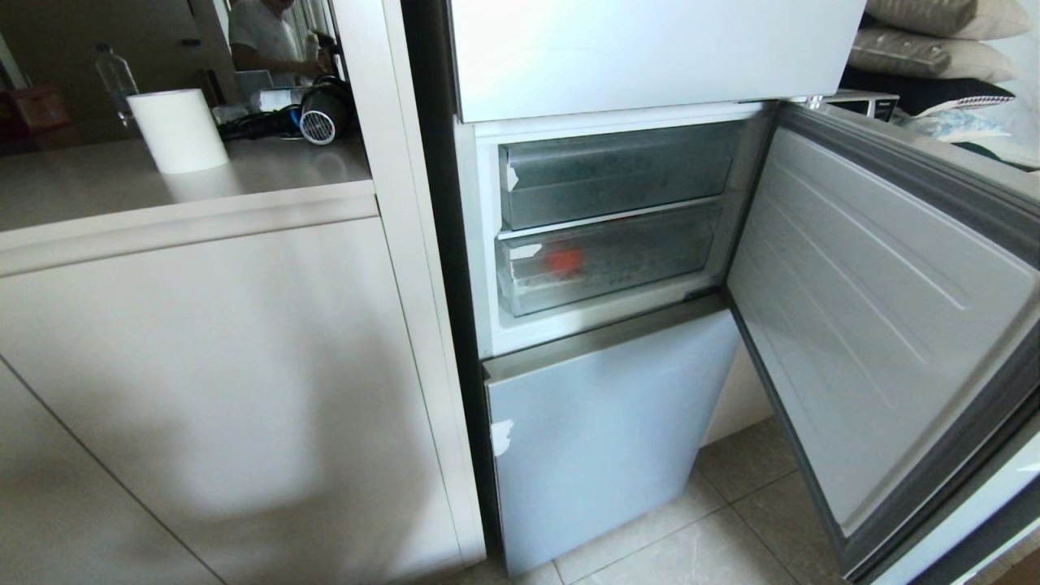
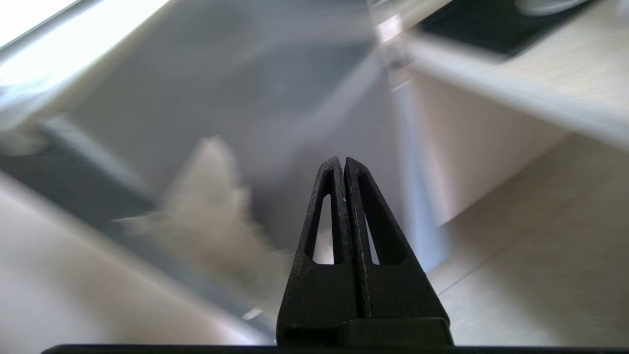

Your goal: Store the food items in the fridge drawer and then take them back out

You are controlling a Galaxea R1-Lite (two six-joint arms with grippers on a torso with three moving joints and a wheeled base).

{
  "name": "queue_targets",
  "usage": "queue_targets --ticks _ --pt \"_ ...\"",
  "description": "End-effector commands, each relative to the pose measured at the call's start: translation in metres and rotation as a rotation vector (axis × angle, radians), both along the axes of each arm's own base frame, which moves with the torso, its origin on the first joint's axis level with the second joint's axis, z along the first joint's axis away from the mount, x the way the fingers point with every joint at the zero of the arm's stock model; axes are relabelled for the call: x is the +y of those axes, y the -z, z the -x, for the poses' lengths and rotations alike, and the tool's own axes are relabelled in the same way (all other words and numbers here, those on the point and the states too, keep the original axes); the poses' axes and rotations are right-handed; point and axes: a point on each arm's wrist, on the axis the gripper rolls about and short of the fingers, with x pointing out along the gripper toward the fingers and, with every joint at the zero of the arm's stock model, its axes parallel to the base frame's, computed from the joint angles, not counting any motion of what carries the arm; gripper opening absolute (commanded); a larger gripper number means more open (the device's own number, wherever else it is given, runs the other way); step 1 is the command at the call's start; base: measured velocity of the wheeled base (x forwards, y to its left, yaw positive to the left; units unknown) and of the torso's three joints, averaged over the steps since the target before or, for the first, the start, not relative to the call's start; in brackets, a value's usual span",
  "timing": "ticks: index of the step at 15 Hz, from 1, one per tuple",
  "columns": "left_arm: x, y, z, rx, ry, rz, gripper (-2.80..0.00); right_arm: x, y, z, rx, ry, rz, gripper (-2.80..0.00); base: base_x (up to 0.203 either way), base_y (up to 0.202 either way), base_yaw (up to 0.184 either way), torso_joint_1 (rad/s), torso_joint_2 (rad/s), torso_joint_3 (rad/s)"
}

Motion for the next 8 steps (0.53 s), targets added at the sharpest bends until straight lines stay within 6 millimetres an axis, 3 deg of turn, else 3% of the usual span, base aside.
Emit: queue_targets --ticks 1,3,8 --pt "0.000 0.000 0.000 0.001 -0.001 0.000 -2.80 0.012 -0.014 -0.004 0.022 -0.137 -0.016 -2.80 0.000 0.000 0.000 0.000 0.00 0.000" --pt "0.000 0.000 0.000 0.003 -0.001 0.000 -2.80 0.016 -0.028 -0.014 0.062 -0.218 -0.032 -2.80 0.000 0.000 0.000 0.000 0.00 0.000" --pt "0.000 0.000 0.000 0.001 0.000 0.000 -2.80 0.018 -0.035 -0.076 0.187 -0.362 -0.059 -2.80 0.000 0.000 0.000 0.000 0.00 0.000"
